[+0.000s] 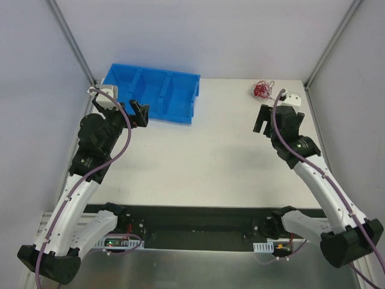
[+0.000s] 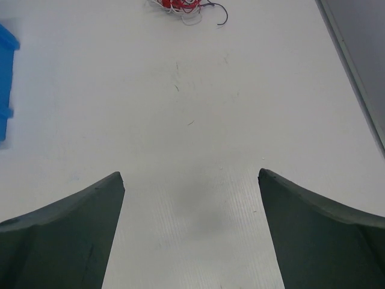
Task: Untangle the cables
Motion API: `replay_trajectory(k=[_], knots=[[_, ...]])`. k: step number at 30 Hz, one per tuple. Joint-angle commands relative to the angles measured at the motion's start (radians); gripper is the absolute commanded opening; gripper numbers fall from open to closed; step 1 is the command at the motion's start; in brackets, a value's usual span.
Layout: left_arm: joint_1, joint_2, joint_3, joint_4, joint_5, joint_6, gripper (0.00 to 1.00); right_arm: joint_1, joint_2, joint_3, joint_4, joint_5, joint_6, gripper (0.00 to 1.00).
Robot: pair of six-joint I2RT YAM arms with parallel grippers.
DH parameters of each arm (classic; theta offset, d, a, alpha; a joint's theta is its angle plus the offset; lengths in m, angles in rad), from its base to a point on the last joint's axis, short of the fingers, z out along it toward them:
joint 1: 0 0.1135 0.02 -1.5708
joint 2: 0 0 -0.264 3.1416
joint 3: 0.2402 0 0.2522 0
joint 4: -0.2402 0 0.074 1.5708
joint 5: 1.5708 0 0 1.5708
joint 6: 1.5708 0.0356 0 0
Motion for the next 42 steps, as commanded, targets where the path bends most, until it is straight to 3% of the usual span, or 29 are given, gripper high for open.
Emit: replay_trajectory(k=[1,4,7,11,13,17,21,27,33,38,40,42], knots=[[-0.01,-0.005,-0.015,0.05,0.026,0.012,0.99,-0.026,0.115,0.073,0.047,0.032,0.054,0.96],[-0.013,0.01,-0.019,0.057,0.011,0.014,0.99,-0.091,0.201,0.101,0.055,-0.035,0.087,0.96],[-0.013,0.027,-0.016,0.055,0.0,-0.003,0.99,-0.173,0.261,0.089,0.154,-0.132,0.121,0.96],[-0.013,0.03,-0.019,0.054,-0.032,-0.024,0.99,-0.239,0.354,0.096,0.263,-0.15,0.173,0.96],[-0.014,0.03,-0.025,0.06,-0.033,-0.02,0.99,-0.303,0.409,0.098,0.323,-0.245,0.248,0.96],[-0.014,0.048,-0.022,0.064,0.0,-0.009,0.97,-0.391,0.558,0.096,0.534,-0.385,0.334,0.96],[-0.014,0.054,-0.027,0.066,0.023,-0.015,0.98,-0.429,0.751,0.269,0.501,-0.477,0.36,0.96],[-0.013,0.07,-0.038,0.093,0.105,-0.04,0.99,-0.446,1.017,0.457,0.667,-0.618,0.385,0.96],[-0.013,0.088,-0.058,0.132,0.181,-0.093,0.99,-0.441,1.218,0.622,0.756,-0.611,0.439,0.99],[-0.013,0.1,-0.094,0.199,0.243,-0.116,0.99,-0.441,1.385,0.903,0.6,-0.562,0.434,0.9],[-0.013,0.119,-0.096,0.201,0.237,-0.126,0.98,-0.441,1.453,1.027,0.508,-0.578,0.434,0.76],[-0.013,0.131,-0.093,0.202,0.237,-0.132,0.96,-0.437,1.509,1.139,0.408,-0.592,0.422,0.57]])
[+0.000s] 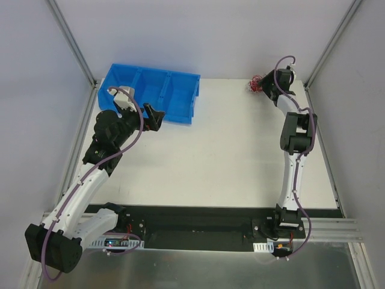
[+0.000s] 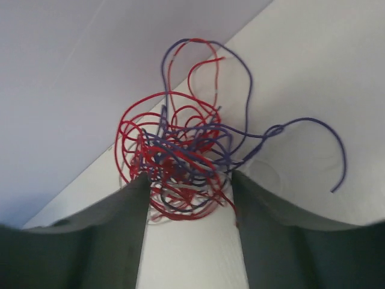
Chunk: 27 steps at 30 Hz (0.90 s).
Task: Untangle the cables
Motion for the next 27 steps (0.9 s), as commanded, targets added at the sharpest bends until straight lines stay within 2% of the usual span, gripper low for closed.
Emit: replay_trajectory(k=[1,4,5,11,13,18,23,27], knots=[[-0.006,0.028,0.0,0.076,0.038,-0.041,0.96,0.006,0.081,0.235,-0.197,-0.013,0.0,0.48],[-0.004,0.04,0.004,0.075,0.041,-0.054,0.95,0.006,0.028,0.161,-0.217,-0.004,-0.018,0.1],[-0.006,0.038,0.006,0.073,0.041,-0.059,0.95,0.006,-0.005,0.121,-0.217,-0.007,-0.027,0.01],[-0.006,0.043,0.003,0.07,0.047,-0.088,0.94,0.026,-0.248,-0.233,-0.132,-0.094,-0.087,0.01],[-0.006,0.054,0.007,0.068,0.053,-0.096,0.93,0.044,-0.372,-0.455,-0.064,-0.105,-0.093,0.01],[-0.006,0.075,0.015,0.062,0.099,-0.12,0.93,0.136,-0.679,-0.888,0.026,-0.111,-0.09,0.01],[-0.006,0.117,0.038,0.042,0.148,-0.136,0.9,0.303,-0.936,-1.193,0.043,-0.111,-0.081,0.01],[-0.006,0.167,0.053,0.032,0.217,-0.179,0.87,0.487,-1.092,-1.339,0.04,-0.126,-0.037,0.01]])
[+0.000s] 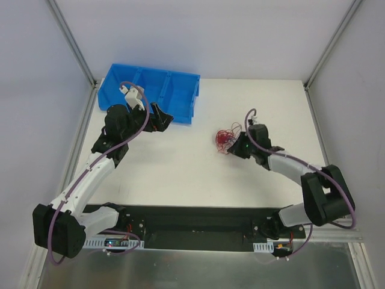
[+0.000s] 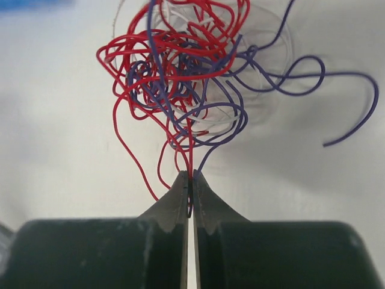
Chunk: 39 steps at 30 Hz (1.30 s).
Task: Untangle the cables
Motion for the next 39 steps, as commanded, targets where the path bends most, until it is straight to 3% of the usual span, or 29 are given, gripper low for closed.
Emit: replay_trajectory(k=[1,5,7,10,13,16,20,22,26,32,36,39], knots=[[-0.006,0.05,0.053,0.014,0.109,-0.073,0.87,0.184,-0.151,-0.136,0.029,-0.025,0.038,0.01],[-0.006,0.097,0.073,0.003,0.16,-0.148,0.9,0.401,-0.244,-0.191,-0.01,-0.001,0.028,0.03],[-0.006,0.105,0.089,-0.023,0.136,-0.142,0.98,0.444,-0.304,-0.226,-0.014,0.019,0.039,0.13],[-0.006,0.099,0.095,-0.061,0.073,-0.116,0.99,0.458,-0.398,-0.285,-0.021,0.053,0.038,0.29],[-0.006,0.1,0.103,-0.067,0.092,-0.102,0.94,0.455,-0.461,-0.3,-0.028,0.136,-0.036,0.48],[-0.006,0.126,0.11,-0.069,0.173,-0.077,0.91,0.449,-0.446,-0.239,-0.042,0.122,-0.12,0.57],[-0.017,0.202,0.133,-0.081,0.302,-0.08,0.68,0.45,-0.351,-0.167,0.066,-0.008,-0.102,0.59],[-0.043,0.235,0.15,-0.098,0.33,-0.08,0.63,0.456,-0.311,-0.167,0.16,-0.063,-0.068,0.6],[-0.085,0.251,0.202,-0.217,0.323,-0.05,0.61,0.49,-0.292,-0.148,0.159,-0.016,-0.091,0.62],[-0.089,0.245,0.113,-0.25,0.422,-0.054,0.64,0.551,-0.277,-0.095,0.061,0.143,-0.076,0.64],[-0.12,0.31,0.101,-0.274,0.461,-0.018,0.65,0.576,-0.237,-0.05,-0.002,0.22,-0.065,0.64],[-0.137,0.401,0.171,-0.392,0.426,0.085,0.62,0.59,-0.216,-0.032,-0.043,0.266,-0.029,0.63]])
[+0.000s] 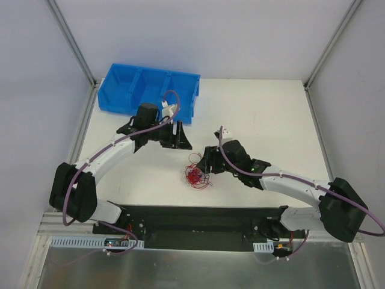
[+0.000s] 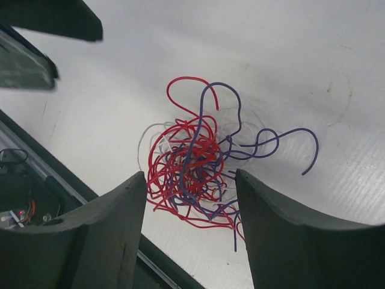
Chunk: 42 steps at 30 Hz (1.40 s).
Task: Untangle the cables
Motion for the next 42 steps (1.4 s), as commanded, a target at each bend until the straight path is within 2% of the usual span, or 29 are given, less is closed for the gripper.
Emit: replay_trajectory(k=[1,5,7,14,19,24,26,29,34,37,39,42], knots=[[-0.025,0.126,0.094,-0.177,0.014,0.166,0.61,0.02,0.029,0.061,-0.073,0.098,0.043,0.62],[-0.054,0.211,0.134,-0.202,0.048,0.171,0.62,0.032,0.046,0.062,-0.072,0.102,0.037,0.6],[-0.061,0.229,0.136,-0.204,0.013,0.166,0.63,0.034,0.058,0.067,-0.078,0.112,0.043,0.59],[-0.116,0.323,0.194,-0.182,-0.007,0.156,0.52,0.05,0.097,0.061,-0.05,0.098,0.066,0.58],[-0.143,0.326,0.189,-0.178,-0.041,0.151,0.39,0.054,0.086,0.048,-0.072,0.151,0.06,0.59],[-0.151,0.326,0.185,-0.179,-0.092,0.169,0.11,0.054,0.121,0.084,-0.087,0.156,0.051,0.59],[-0.153,0.321,0.185,-0.182,-0.102,0.169,0.02,0.055,0.129,0.085,-0.081,0.155,0.056,0.59],[-0.159,0.298,0.183,-0.184,-0.119,0.177,0.0,0.06,0.134,0.07,-0.08,0.168,0.066,0.58],[-0.171,0.154,0.151,-0.165,-0.231,0.224,0.0,0.063,0.138,0.05,-0.148,0.288,0.103,0.52],[-0.171,-0.025,0.07,-0.092,-0.343,0.263,0.0,0.063,0.129,0.032,-0.207,0.397,0.114,0.48],[-0.173,-0.169,0.001,-0.015,-0.384,0.295,0.0,0.063,0.126,0.018,-0.225,0.45,0.12,0.34],[-0.173,-0.387,-0.09,0.051,-0.455,0.329,0.0,0.061,0.135,0.005,-0.233,0.481,0.114,0.18]])
